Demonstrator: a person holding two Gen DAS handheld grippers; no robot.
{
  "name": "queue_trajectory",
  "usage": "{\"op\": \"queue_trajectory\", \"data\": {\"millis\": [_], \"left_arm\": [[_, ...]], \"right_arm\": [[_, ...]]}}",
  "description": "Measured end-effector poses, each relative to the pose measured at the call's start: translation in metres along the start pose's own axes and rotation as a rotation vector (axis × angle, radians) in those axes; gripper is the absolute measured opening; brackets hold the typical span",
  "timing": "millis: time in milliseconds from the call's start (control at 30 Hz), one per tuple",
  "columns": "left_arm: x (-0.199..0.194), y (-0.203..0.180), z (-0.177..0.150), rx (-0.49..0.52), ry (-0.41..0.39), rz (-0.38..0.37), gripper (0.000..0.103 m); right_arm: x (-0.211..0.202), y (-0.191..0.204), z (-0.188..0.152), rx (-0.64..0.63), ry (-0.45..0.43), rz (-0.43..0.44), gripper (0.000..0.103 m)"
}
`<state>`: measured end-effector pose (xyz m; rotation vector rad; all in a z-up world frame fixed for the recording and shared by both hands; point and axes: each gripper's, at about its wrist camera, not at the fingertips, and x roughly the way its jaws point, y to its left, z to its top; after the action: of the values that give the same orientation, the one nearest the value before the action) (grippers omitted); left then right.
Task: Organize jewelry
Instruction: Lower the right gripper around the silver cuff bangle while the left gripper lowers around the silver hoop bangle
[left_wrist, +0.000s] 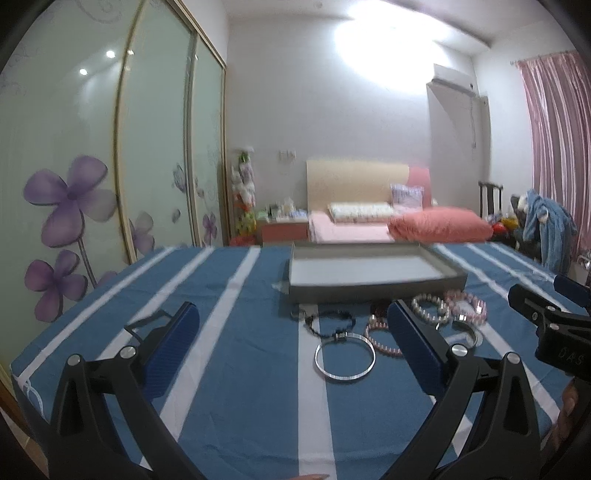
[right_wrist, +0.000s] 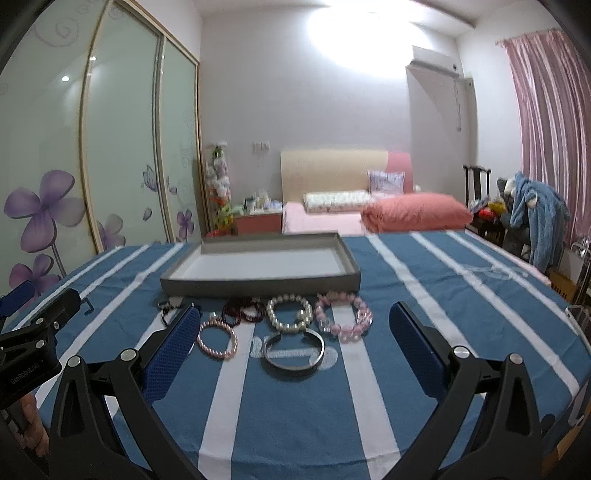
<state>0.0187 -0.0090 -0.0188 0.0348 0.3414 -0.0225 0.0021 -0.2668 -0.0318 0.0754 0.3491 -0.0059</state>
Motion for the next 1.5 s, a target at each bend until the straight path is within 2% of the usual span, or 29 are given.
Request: {"op": "queue_trajectory", "data": {"millis": [333,500,567,667,833,900,1233,1300,1500], "left_arm": [[0.069,-0.003,-0.007,0.047,0.333,-0.137,0.099],[0.088,-0.009,-0.014,0.073,0.414,-0.166,0.099],[0.094,-0.012,-0.016,0.087,0.438,-0.17,0.099],[0.102,-0.016,-0.017,0.106,0.467,-0.167,0.099],[0.111,-0.022,-0.017,0.127,0.491,-0.168,0.099],[0.118,-0.024,-0.017,0.13,0.503,-0.167,0.099],[0.152,-0.03,-0.02,0.123,0.593,-0.156,0.099],[0.157,-0.031,-0.022,0.115,0.617,-0.159,0.096],[0.162,-0.029,-0.022,0.095,0.601,-0.146,0.093]], "right_arm": [[0.066,-0.015,-0.017,0.048,0.358,0.03,0.101],[0.092,-0.011,-0.023,0.022,0.522,0.04,0.082],[0.102,-0.007,-0.027,0.008,0.57,0.045,0.078],[0.11,0.001,-0.026,-0.038,0.564,0.019,0.074],[0.117,0.007,-0.022,-0.06,0.57,0.015,0.073],[0.121,0.007,-0.021,-0.07,0.552,0.015,0.068],[0.119,-0.002,-0.019,-0.074,0.548,0.03,0.068],[0.12,-0.004,-0.018,-0.074,0.548,0.03,0.068],[0.124,-0.004,-0.016,-0.075,0.548,0.021,0.069]]}}
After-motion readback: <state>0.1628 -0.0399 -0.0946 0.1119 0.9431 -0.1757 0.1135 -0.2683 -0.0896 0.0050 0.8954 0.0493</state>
